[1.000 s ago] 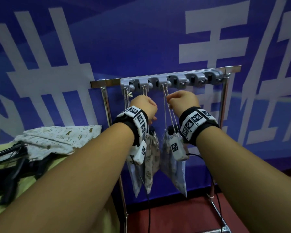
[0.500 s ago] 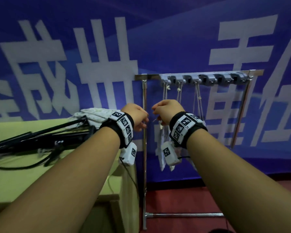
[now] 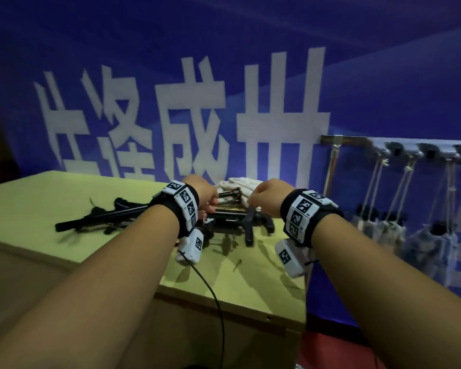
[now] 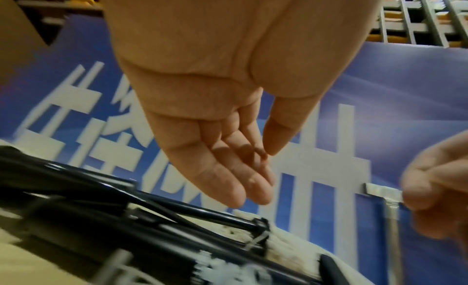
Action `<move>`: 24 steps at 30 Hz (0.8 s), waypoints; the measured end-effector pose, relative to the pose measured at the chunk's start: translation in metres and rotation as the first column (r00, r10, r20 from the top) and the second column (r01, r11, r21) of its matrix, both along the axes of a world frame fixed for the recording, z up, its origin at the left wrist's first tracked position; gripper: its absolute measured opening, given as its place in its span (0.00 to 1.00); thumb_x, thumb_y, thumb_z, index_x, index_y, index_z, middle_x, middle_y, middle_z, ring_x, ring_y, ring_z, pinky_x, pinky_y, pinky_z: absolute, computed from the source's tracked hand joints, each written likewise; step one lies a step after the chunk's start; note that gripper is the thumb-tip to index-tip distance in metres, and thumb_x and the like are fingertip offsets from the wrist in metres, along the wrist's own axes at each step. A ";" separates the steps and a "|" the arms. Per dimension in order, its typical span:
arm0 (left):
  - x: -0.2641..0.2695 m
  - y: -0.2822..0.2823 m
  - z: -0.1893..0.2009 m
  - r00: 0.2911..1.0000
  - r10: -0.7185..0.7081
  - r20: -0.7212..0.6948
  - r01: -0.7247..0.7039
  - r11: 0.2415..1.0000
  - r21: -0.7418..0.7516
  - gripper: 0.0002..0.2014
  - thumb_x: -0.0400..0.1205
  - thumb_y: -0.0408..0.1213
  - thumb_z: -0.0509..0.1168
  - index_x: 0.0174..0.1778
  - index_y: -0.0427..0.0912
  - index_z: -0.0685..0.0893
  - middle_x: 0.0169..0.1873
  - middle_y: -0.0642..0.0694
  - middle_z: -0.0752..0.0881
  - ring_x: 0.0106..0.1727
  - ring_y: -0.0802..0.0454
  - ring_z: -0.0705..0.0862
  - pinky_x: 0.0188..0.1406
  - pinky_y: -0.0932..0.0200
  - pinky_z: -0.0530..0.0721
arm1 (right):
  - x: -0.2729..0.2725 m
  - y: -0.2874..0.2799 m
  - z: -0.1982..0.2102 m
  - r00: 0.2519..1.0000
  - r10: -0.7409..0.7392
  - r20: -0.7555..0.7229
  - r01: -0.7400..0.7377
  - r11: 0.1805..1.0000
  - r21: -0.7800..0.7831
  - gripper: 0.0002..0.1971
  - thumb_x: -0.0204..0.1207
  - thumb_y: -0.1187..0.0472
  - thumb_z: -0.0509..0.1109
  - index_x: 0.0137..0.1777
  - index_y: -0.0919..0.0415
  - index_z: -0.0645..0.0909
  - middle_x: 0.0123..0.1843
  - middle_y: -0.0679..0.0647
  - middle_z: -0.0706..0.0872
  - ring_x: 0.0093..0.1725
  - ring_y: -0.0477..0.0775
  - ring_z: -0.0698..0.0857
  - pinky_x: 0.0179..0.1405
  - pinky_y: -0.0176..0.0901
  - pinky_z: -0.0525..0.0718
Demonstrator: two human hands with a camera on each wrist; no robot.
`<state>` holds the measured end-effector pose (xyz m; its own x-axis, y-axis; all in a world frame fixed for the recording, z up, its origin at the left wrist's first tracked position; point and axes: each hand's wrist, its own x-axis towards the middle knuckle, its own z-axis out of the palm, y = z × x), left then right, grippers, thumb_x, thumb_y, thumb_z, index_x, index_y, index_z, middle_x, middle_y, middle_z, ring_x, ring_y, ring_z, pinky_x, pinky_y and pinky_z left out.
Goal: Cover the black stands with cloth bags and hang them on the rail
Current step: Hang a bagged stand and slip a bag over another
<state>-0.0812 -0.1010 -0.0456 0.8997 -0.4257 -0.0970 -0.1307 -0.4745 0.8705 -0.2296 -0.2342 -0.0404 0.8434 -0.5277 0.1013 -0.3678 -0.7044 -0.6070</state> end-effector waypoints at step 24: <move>0.148 0.095 -0.068 0.843 -0.217 0.492 -0.271 0.619 0.737 0.21 0.84 0.37 0.68 0.72 0.39 0.75 0.69 0.38 0.80 0.69 0.37 0.80 0.64 0.49 0.78 | 0.176 0.039 -0.021 0.935 0.145 -0.324 -0.211 0.961 -0.179 0.36 0.87 0.58 0.74 0.92 0.45 0.65 0.89 0.57 0.73 0.84 0.63 0.75 0.75 0.52 0.79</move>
